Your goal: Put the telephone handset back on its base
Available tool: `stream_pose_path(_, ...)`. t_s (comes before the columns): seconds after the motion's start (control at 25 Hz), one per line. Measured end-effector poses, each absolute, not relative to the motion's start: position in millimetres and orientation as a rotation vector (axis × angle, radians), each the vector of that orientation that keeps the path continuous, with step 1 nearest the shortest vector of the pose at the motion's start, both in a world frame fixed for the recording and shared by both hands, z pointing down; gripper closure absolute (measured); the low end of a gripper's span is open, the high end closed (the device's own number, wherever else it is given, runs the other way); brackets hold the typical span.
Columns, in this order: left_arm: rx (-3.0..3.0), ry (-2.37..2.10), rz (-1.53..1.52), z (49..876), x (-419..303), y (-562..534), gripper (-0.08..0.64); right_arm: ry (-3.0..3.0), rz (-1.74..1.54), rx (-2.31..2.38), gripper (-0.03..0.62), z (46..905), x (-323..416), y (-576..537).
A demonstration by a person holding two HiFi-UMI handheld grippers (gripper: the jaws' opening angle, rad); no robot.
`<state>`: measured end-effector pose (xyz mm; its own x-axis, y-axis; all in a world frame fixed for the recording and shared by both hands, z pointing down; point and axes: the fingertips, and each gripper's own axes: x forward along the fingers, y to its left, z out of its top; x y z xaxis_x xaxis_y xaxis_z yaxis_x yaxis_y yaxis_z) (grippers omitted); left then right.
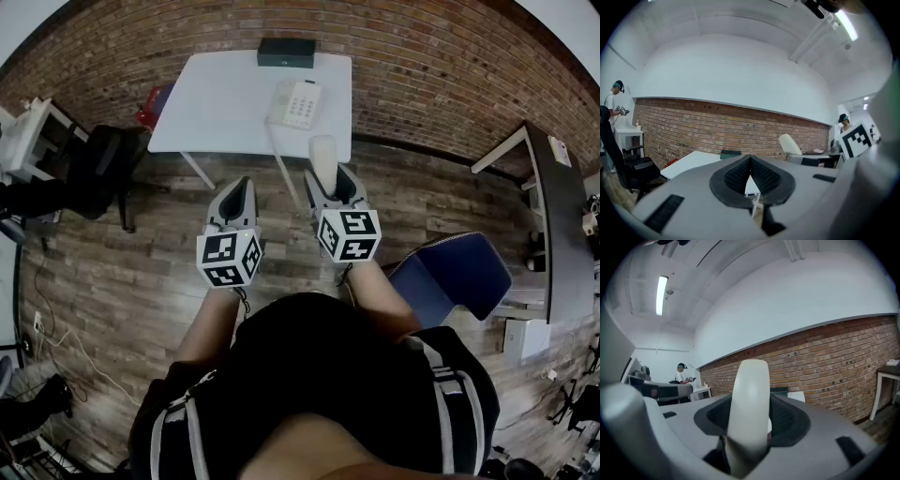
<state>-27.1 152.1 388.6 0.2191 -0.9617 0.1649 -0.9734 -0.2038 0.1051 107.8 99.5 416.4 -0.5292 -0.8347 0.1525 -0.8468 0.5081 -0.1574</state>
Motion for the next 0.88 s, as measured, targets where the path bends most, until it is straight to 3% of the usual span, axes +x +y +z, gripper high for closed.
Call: stream_pose_path(0.88,2.353,-1.795,0.067,387.6,-71.4,182.0,0.558,-2.711,0.353,1.54,0.377,407.0,60.8,134.4)
